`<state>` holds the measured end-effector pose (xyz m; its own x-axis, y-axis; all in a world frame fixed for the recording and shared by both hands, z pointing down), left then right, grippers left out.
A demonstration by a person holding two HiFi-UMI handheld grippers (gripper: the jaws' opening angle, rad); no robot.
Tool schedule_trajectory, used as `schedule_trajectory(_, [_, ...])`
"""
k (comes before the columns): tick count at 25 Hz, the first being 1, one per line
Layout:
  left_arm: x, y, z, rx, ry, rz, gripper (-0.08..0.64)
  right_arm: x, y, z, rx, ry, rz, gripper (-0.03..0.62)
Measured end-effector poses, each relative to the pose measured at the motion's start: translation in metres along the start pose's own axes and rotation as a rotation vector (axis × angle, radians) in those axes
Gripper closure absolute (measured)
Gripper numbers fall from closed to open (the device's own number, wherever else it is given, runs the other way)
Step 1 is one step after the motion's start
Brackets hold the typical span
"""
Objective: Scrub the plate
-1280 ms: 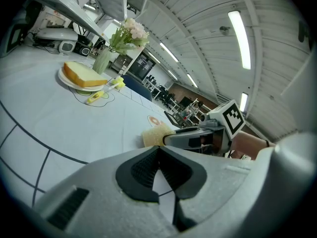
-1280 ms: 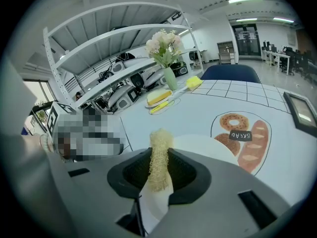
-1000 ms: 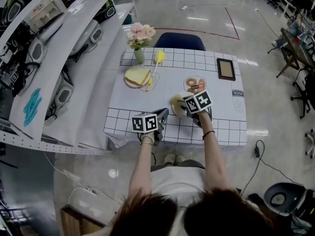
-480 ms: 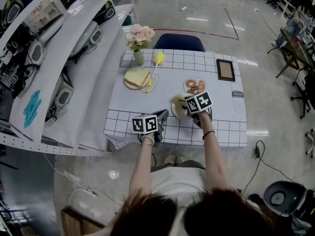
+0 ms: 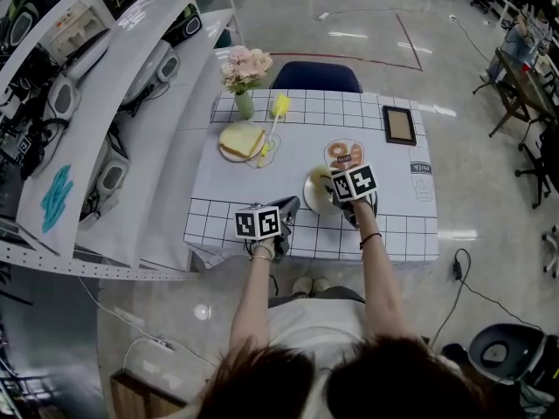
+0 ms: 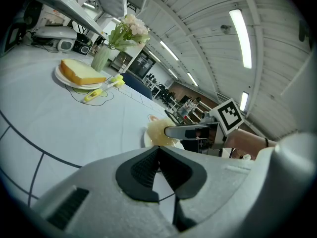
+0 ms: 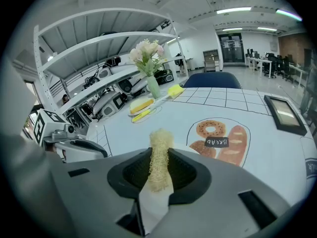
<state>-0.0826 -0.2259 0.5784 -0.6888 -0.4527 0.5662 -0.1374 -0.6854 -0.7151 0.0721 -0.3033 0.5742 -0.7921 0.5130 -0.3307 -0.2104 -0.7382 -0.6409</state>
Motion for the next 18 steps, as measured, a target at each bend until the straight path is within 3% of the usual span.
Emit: schedule_trajectory(18, [0.0, -0.004, 0.008, 0.019, -0.01, -0.003, 0.549, -0.017, 0.0, -0.008, -0.04, -0.071, 0.046, 0.518])
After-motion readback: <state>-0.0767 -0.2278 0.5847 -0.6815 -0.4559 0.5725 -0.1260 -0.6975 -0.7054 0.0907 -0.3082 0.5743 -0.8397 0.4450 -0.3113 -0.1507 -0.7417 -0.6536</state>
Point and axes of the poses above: the fingertips, and each gripper's own axes: z forward along the fingers, x to its left, y out of its top, the point moved 6 cm from there along -z, backward along the fingers, and after that the axes turned 5 degrees about z, right-handed, at the moved point
